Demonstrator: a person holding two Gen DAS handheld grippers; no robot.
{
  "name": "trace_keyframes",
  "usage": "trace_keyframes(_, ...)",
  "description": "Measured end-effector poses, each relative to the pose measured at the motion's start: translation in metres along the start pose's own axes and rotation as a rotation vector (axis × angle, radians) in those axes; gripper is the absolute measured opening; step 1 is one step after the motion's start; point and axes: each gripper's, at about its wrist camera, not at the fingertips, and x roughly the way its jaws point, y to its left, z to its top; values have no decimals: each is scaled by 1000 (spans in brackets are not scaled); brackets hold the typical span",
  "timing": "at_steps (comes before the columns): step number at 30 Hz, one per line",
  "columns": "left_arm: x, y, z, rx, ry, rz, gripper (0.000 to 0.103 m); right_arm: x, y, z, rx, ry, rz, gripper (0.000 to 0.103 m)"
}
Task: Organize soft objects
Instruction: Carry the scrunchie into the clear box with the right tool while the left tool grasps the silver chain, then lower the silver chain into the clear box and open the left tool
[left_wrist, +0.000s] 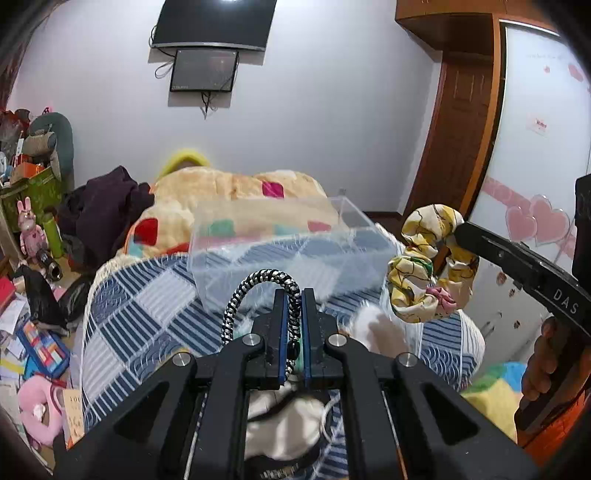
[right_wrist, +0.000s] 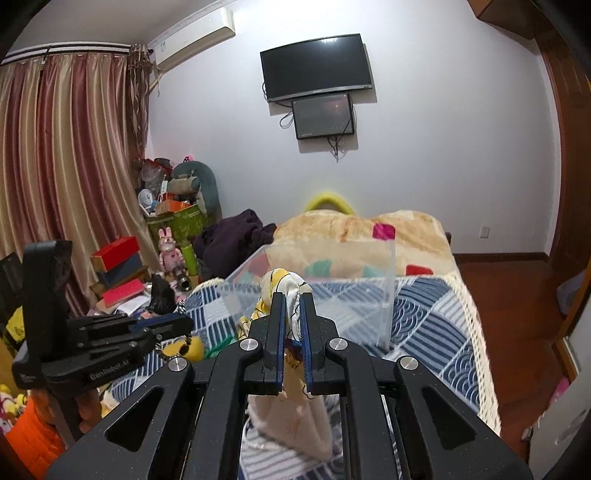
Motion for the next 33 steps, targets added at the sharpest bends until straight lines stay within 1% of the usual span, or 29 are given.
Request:
trace_keyframes(2, 3, 1, 9, 5, -16, 13, 6, 5, -2, 7, -3, -9, -6, 7)
trace_keyframes(7, 18, 7, 31, 5, -35, 4, 6, 21, -8, 25, -11, -25, -34, 7)
trace_keyframes(9, 26, 10, 39, 5, -41, 13, 6, 31, -11, 32, -7, -25, -44, 7)
trace_keyframes(14, 57, 20, 52, -12, -23, 23, 6, 57, -19, 38, -11, -8, -79, 7)
trace_keyframes(16, 75, 24, 52, -20, 3, 28, 6, 69, -24, 37, -3, 13, -88, 7)
trace_keyframes(22, 126, 33, 47, -38, 107, 29, 6, 107, -35, 30, 10, 115, -107, 7)
trace_keyframes(26, 150, 38, 43, -61, 190, 4, 6, 127, -37, 20, -4, 193, -114, 7)
trace_keyframes(28, 155, 39, 42, -58, 209, -3, 6, 134, -37, 16, -15, 234, -106, 7)
trace_keyframes(29, 154, 37, 41, -44, 213, 0, 8, 136, -38, 15, -20, 251, -104, 7)
trace_keyframes(30, 152, 36, 39, -31, 207, 9, 13, 137, -38, 13, -26, 261, -104, 7)
trace_keyframes(33, 142, 34, 39, -15, 183, 17, 21, 134, -40, 11, -27, 273, -100, 9)
